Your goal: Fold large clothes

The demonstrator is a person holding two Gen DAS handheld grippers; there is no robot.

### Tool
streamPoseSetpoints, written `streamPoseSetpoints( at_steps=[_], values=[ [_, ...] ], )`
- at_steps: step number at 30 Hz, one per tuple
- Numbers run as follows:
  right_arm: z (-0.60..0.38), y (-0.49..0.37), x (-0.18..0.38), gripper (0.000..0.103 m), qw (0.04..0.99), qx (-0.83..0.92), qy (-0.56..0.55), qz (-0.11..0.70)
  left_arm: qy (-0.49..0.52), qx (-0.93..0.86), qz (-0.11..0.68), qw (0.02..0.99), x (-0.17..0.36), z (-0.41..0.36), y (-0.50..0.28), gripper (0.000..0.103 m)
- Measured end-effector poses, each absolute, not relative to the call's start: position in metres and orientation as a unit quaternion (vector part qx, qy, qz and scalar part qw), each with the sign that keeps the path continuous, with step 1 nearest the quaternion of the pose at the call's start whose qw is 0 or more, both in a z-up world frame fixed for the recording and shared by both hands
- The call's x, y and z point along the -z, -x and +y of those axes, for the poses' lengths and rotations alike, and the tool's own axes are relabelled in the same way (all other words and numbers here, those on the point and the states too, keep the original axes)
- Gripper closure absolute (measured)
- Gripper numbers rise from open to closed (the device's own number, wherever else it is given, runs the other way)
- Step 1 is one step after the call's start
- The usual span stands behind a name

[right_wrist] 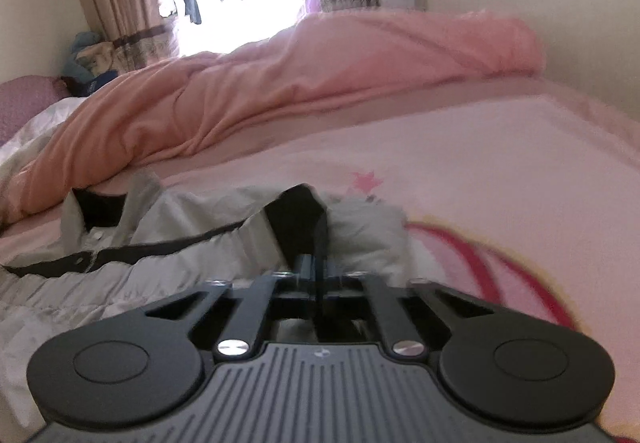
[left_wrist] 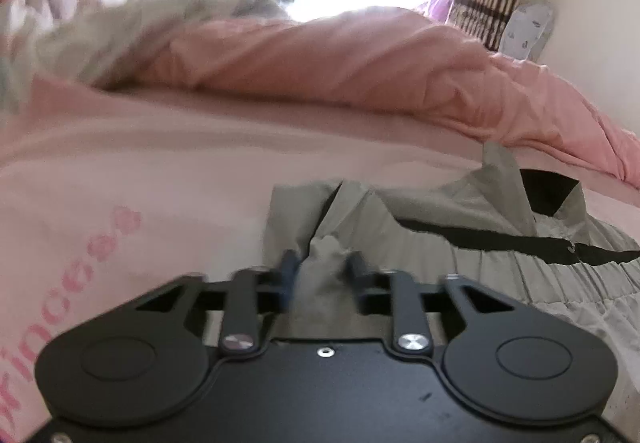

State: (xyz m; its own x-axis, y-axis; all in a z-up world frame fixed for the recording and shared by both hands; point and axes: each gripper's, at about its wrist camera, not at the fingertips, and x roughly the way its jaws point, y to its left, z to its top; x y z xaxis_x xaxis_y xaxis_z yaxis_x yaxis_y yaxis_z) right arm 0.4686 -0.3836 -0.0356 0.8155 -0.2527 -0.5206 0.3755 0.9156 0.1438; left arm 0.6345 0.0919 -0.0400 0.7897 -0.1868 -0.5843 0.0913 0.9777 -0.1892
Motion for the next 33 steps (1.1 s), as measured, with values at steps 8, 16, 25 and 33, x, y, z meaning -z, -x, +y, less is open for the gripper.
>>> streamPoseSetpoints(
  at_steps=[8,16,25,33],
  values=[
    [-0.388,-0.48,0.057,0.102,0.933,0.189,-0.109,0.286,0.027,0.052,0.332,0.941,0.052,0.083,-0.647,0.076],
    [-0.346,-0.431,0.011,0.083,0.963,0.142,-0.092,0.212,0.02,0.096,0.3,0.949,-0.005,0.071,-0.582,0.055],
    [-0.315,-0.42,0.05,0.084,0.952,0.112,-0.055,0.28,-0.025,0.113,0.345,0.932,0.04,0.049,-0.541,0.052],
    [-0.324,-0.396,0.05,0.086,0.949,0.126,-0.099,0.272,0.002,0.105,0.345,0.933,0.038,0.069,-0.546,0.047]
  ],
)
